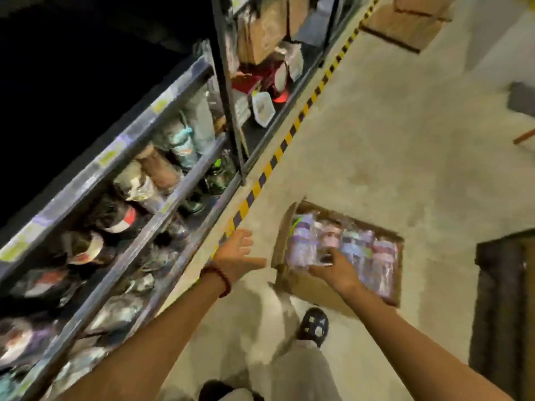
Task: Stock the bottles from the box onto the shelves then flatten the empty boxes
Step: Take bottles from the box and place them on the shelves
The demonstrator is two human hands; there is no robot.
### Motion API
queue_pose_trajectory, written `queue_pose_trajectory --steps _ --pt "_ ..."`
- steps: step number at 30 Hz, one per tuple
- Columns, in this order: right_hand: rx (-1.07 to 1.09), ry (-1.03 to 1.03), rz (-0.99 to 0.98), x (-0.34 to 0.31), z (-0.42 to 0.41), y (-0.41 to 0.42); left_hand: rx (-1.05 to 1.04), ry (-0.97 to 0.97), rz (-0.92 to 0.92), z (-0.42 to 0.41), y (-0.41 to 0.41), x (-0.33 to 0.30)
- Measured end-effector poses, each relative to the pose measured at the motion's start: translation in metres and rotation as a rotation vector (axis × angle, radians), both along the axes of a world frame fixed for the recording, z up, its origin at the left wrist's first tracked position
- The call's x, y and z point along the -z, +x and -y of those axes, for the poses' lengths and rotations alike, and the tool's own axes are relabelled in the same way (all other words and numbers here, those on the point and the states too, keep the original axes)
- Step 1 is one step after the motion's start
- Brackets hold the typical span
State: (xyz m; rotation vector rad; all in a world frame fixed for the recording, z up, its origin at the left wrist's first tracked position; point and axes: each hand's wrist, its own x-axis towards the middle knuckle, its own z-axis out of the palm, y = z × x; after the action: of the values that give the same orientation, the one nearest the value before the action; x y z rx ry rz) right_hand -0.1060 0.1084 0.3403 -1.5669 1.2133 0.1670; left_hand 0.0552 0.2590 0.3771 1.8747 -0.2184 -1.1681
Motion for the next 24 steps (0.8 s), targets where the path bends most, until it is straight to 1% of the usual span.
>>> queue_pose_trajectory --steps 4,7,9,11,14,18,20,24 --pt "0.106 0.050 -0.087 0.040 0.082 -0.069 0.189 0.096 0.059 0.102 -0.045 0.052" --pt "0.190 0.071 -0.130 0.077 0.132 -0.104 0.285 0.152 0.007 0.164 -0.080 0.092" --pt "0.251 0.124 -0.128 0.104 0.158 -0.120 0.293 0.201 -0.036 0.195 -0.097 0.127" --pt "0.242 0.149 -0.142 0.135 0.176 -0.132 0.294 0.254 -0.068 0.218 -0.109 0.163" --pt "0.294 0.149 -0.146 0.187 0.195 -0.140 0.280 0.340 -0.056 0.238 -0.119 0.213" --pt "0.321 0.185 -0.139 0.256 0.204 -0.137 0.189 0.419 -0.031 0.254 -0.116 0.282" --pt "0.316 0.184 -0.143 0.289 0.207 -0.132 0.151 0.444 0.043 0.259 -0.110 0.315" --pt "0.267 0.152 -0.155 0.347 0.212 -0.115 0.072 0.521 0.438 0.257 -0.090 0.360"
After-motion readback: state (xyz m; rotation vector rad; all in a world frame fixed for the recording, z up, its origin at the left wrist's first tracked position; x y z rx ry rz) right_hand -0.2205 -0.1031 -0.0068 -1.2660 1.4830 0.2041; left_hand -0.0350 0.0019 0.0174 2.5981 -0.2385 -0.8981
